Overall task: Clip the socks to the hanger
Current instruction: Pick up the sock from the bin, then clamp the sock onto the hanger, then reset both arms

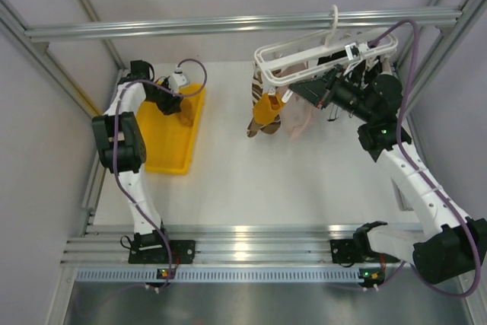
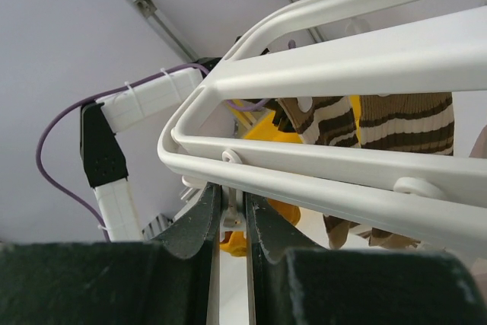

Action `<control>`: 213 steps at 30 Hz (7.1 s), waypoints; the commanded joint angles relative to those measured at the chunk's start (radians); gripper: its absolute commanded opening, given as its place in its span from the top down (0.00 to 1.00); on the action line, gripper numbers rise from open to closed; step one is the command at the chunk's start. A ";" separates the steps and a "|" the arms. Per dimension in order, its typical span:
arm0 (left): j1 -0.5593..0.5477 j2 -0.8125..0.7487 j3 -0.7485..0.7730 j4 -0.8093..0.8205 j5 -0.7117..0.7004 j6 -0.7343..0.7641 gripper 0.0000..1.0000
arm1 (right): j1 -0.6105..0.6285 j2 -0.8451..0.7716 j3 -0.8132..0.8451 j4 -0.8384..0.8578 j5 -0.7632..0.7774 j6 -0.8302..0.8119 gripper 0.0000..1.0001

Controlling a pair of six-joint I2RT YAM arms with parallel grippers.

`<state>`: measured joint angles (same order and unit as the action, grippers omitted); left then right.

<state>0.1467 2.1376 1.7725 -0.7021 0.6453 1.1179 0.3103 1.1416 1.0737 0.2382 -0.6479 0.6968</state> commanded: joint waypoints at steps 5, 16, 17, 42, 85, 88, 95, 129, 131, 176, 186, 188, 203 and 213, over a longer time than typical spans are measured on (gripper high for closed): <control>-0.022 0.058 -0.004 0.056 -0.091 -0.036 0.59 | 0.006 0.007 0.057 -0.020 -0.012 -0.036 1.00; -0.030 -0.091 -0.215 -0.054 -0.334 -0.225 0.79 | 0.006 0.003 0.058 -0.024 0.001 -0.029 1.00; -0.029 -0.106 -0.229 -0.069 -0.351 -0.249 0.80 | 0.004 0.004 0.058 -0.022 0.001 -0.026 1.00; 0.047 -0.309 -0.275 -0.571 0.000 0.552 0.45 | 0.006 -0.010 0.054 -0.014 -0.016 -0.031 1.00; 0.114 -0.695 -0.399 -0.803 0.598 0.539 1.00 | -0.002 0.003 0.062 -0.013 0.030 -0.019 1.00; -0.022 -0.772 -0.433 -0.791 0.681 0.439 1.00 | -0.002 0.001 0.061 -0.005 0.036 -0.010 1.00; -0.504 -1.161 -0.752 0.443 0.186 -0.912 1.00 | 0.009 0.001 0.061 0.007 0.040 0.000 1.00; -1.043 -0.797 -0.441 0.694 -0.636 -1.043 1.00 | 0.019 -0.040 0.043 -0.005 0.051 0.004 1.00; -1.043 -0.794 -0.440 0.694 -0.636 -1.040 1.00 | 0.021 -0.040 0.045 -0.005 0.050 0.006 1.00; -1.043 -0.771 -0.393 0.820 -0.569 -0.911 1.00 | 0.018 -0.013 0.114 -0.125 0.044 -0.097 0.75; -1.043 -0.777 -0.410 0.814 -0.569 -0.895 1.00 | 0.018 -0.017 0.126 -0.122 0.048 -0.091 0.46; -1.043 -0.774 -0.409 0.810 -0.569 -0.895 1.00 | 0.018 -0.022 0.126 -0.126 0.048 -0.091 0.43; -1.043 -0.869 -0.502 0.587 -0.533 -1.032 0.40 | 0.018 -0.163 0.043 -0.295 0.062 -0.141 0.14; -0.821 -1.048 -0.634 0.327 -0.368 -1.289 0.02 | 0.016 -0.393 -0.090 -0.514 0.126 -0.243 0.00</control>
<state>-0.8040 1.1519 1.1721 -0.2737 0.1921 -0.0326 0.3187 0.8040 0.9997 -0.1844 -0.5602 0.5060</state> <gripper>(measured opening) 0.960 0.969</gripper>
